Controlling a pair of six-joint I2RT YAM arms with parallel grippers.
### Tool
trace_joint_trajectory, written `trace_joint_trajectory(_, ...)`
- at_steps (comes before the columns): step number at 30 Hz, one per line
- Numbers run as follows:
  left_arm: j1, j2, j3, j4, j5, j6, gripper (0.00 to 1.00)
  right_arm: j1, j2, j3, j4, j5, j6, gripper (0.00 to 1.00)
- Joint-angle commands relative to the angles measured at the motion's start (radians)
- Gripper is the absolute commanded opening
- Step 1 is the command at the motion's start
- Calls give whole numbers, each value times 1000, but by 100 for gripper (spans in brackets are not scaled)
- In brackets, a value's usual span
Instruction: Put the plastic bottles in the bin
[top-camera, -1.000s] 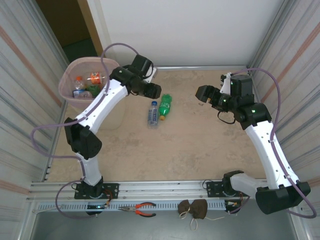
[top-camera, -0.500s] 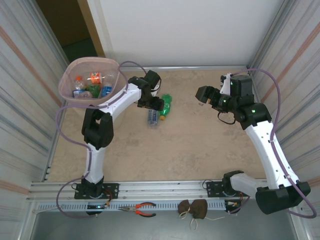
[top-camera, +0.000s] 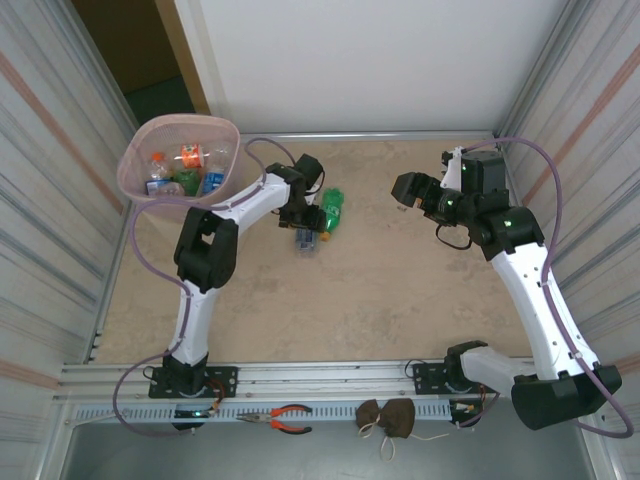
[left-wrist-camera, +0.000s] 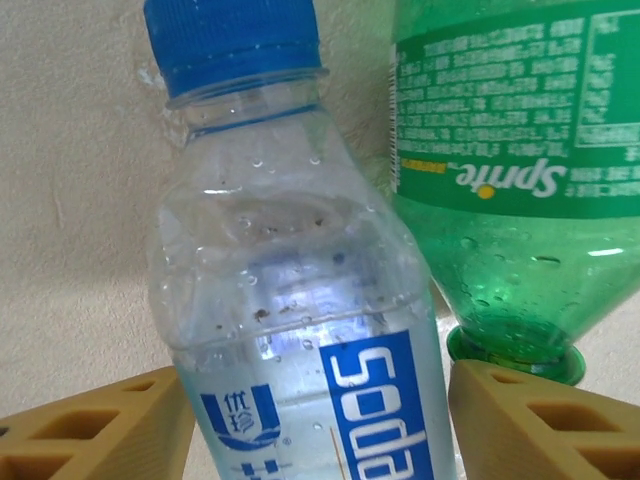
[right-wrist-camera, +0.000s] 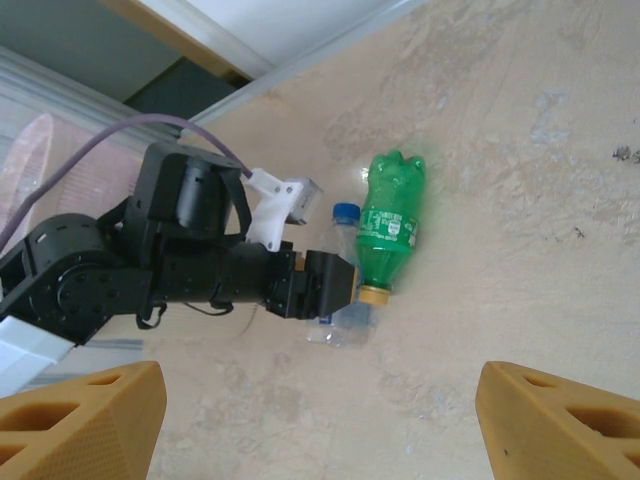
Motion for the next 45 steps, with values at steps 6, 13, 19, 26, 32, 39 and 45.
trace_joint_trajectory(6,11,-18,-31,12,12,-22,54,-8,-32,2,-15,10,-12,80)
trace_joint_trajectory(13,11,-120,-39,-7,-4,-12,50,-9,-34,-1,-15,5,-12,80)
trace_joint_trajectory(19,4,-236,-10,-42,1,33,47,-11,-28,-7,-10,0,-14,80)
trace_joint_trajectory(26,-5,-353,101,-122,2,76,44,-14,-13,-7,8,-5,-14,80)
trace_joint_trajectory(32,-2,-407,241,-222,-21,115,41,-14,0,-6,10,-15,-15,80)
trace_joint_trajectory(39,27,-466,328,-273,-4,184,38,-15,0,-10,12,-12,-15,80)
trace_joint_trajectory(45,92,-523,363,-283,61,254,37,-17,1,-10,13,-13,-15,80)
